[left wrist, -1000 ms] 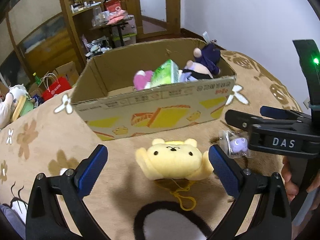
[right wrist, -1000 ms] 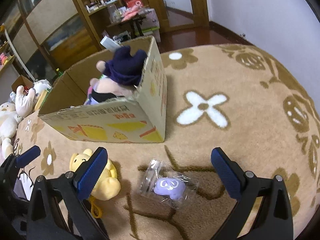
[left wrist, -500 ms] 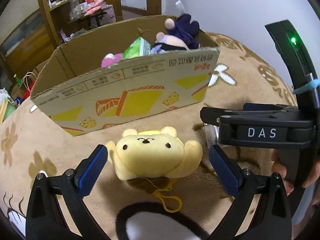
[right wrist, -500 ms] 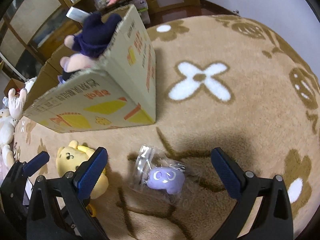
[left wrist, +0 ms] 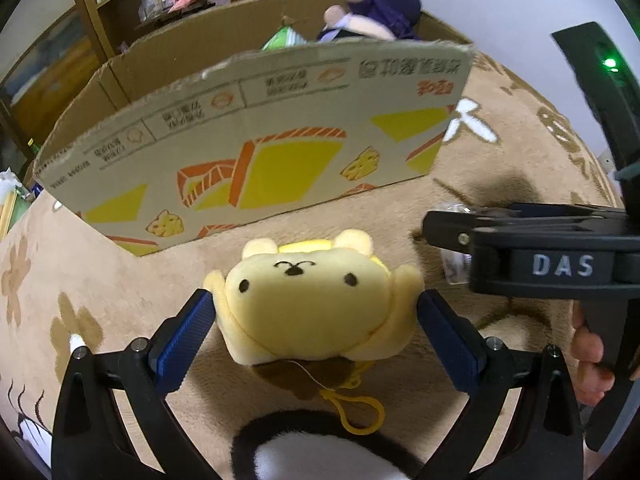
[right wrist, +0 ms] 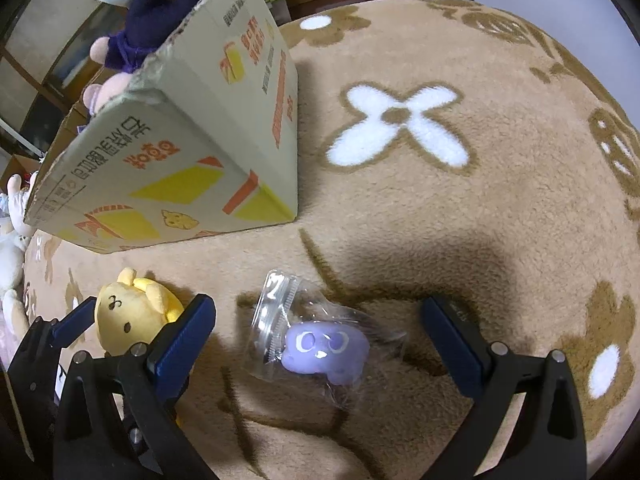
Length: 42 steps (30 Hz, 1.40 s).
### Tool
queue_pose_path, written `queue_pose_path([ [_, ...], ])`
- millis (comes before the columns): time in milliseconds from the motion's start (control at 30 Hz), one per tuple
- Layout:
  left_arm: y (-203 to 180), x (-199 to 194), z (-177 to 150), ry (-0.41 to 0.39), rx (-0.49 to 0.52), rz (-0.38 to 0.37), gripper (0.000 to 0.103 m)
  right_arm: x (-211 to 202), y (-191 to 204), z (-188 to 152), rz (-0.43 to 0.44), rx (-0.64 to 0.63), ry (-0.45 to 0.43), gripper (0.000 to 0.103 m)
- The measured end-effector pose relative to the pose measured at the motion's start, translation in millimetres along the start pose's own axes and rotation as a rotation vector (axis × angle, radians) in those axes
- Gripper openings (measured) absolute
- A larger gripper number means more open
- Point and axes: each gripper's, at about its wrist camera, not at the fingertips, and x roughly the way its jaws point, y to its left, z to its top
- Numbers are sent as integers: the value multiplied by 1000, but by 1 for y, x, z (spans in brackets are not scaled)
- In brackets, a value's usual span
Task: Organize soft objects
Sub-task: 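Grasp the yellow bear plush with the left tool while the right tool grasps the clear bag with lavender toy, then lift the bear and the bag and carry both over the box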
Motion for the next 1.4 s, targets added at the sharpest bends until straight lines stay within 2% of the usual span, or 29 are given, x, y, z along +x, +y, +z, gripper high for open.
queue_pose_path([
  [233, 5, 8, 0, 17, -23, -16, 100, 8, 13, -4, -79, -55, 10, 102],
  [467, 7, 10, -3, 23, -28, -21, 100, 4, 9, -5, -131, -16, 15, 85],
  [667, 11, 16, -3, 52, -49, -36, 100, -1, 12, -16, -159, -31, 32, 84],
  [900, 15, 16, -6, 64, -59, -52, 95, -2, 18, -25, -189, -70, 23, 81],
  [1200, 20, 8, -9, 46, -76, -53, 91, -8, 20, -24, -177, -94, -13, 81],
  [1400, 26, 2, -12, 38, -94, -38, 91, -14, 18, -23, -131, -90, -38, 81],
])
